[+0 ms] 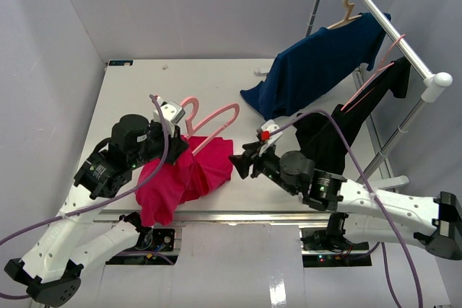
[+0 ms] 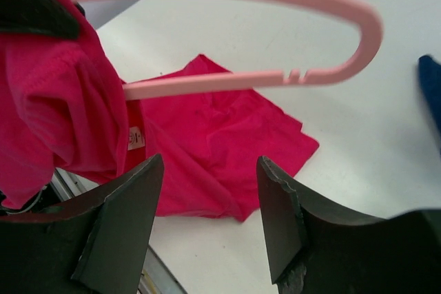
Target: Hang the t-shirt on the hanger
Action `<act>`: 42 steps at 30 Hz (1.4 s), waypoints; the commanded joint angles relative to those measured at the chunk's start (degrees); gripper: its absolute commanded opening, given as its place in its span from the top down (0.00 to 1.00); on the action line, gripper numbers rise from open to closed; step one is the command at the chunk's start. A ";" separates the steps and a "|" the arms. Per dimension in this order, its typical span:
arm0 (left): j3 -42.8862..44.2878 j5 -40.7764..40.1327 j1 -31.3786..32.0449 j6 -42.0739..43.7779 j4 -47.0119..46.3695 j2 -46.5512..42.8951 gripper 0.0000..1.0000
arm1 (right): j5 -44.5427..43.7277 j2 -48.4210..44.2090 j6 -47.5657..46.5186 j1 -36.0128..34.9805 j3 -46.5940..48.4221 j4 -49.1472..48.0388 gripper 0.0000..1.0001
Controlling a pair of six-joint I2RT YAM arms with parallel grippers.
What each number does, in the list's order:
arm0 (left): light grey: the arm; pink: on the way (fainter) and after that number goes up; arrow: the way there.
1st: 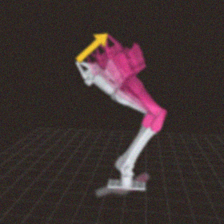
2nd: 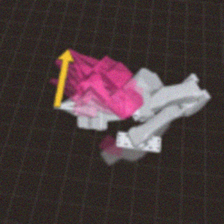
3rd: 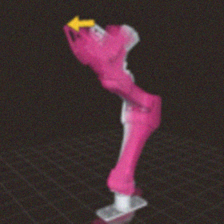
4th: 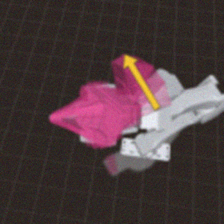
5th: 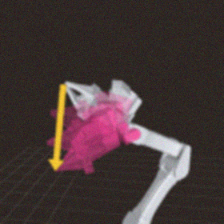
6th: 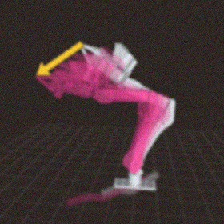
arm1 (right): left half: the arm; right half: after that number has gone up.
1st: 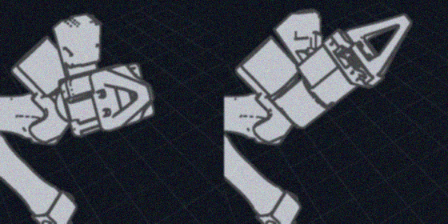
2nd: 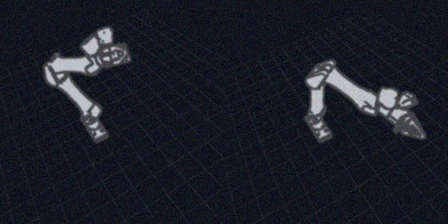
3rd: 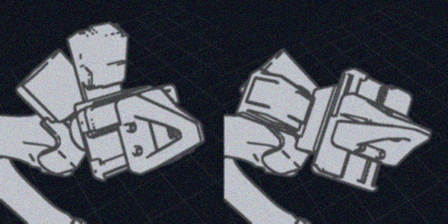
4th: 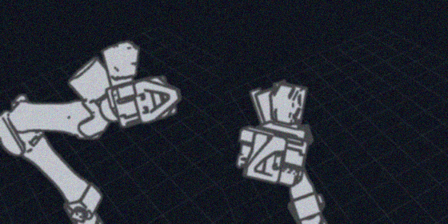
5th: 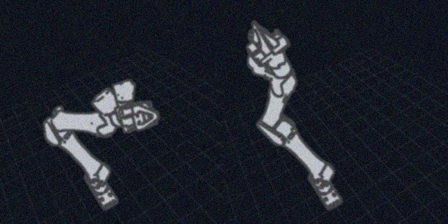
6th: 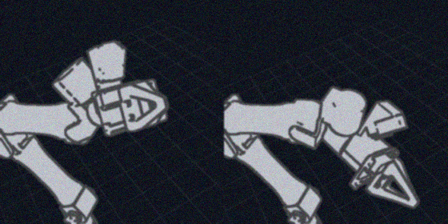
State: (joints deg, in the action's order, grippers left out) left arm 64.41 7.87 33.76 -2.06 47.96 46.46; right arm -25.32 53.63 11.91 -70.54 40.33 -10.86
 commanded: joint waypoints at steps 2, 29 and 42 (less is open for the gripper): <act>-1.69 -5.09 -0.01 -8.06 -7.16 -6.31 1.00 | -0.86 7.99 7.44 -0.30 0.23 -10.63 0.42; -9.12 -6.96 -0.01 -9.91 -11.74 -12.96 1.00 | -4.56 27.48 11.23 -6.16 4.16 -21.12 0.52; -8.70 -6.99 0.00 -9.44 -11.82 -14.54 1.00 | -7.18 32.12 12.95 -6.36 2.97 -18.44 0.63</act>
State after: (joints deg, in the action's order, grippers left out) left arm 54.72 1.45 33.76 -11.42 38.48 32.94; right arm -29.52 85.00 23.66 -76.58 43.38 -28.21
